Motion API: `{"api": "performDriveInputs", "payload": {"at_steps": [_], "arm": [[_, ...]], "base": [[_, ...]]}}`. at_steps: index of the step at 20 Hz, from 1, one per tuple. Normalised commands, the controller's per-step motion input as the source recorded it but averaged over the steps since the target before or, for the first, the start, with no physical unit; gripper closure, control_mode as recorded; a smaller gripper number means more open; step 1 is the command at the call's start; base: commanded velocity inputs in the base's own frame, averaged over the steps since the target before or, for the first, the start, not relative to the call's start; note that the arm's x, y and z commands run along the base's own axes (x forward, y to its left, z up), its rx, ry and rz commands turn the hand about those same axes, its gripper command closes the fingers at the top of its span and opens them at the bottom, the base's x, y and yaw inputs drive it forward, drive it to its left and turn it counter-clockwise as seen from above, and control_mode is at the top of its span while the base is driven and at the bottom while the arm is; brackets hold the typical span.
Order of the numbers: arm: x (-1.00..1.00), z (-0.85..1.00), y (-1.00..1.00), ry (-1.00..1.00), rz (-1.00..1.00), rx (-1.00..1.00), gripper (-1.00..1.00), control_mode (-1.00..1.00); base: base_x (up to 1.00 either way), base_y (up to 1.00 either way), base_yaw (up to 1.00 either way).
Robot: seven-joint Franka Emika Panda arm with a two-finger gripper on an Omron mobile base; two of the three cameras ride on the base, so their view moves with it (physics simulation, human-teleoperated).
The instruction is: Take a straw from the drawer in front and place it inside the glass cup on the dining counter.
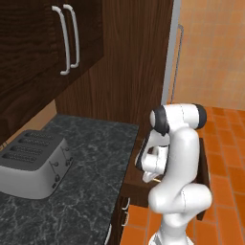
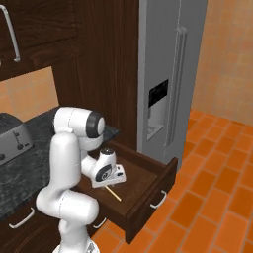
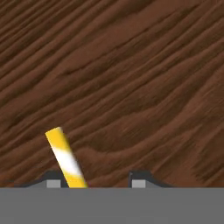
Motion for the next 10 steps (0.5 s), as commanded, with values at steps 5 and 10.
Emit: {"api": "performDriveInputs", "payload": {"at_steps": [5,10], "arm": [[0.08,0.00,-0.23,-0.01,0.01,0.03,1.00,-1.00],[-0.02,0.33,-0.15,-0.02,0.00,0.10,1.00,-1.00]], "base": [[0.00,0.00,0.00],[0.00,0.00,0.00]]}}
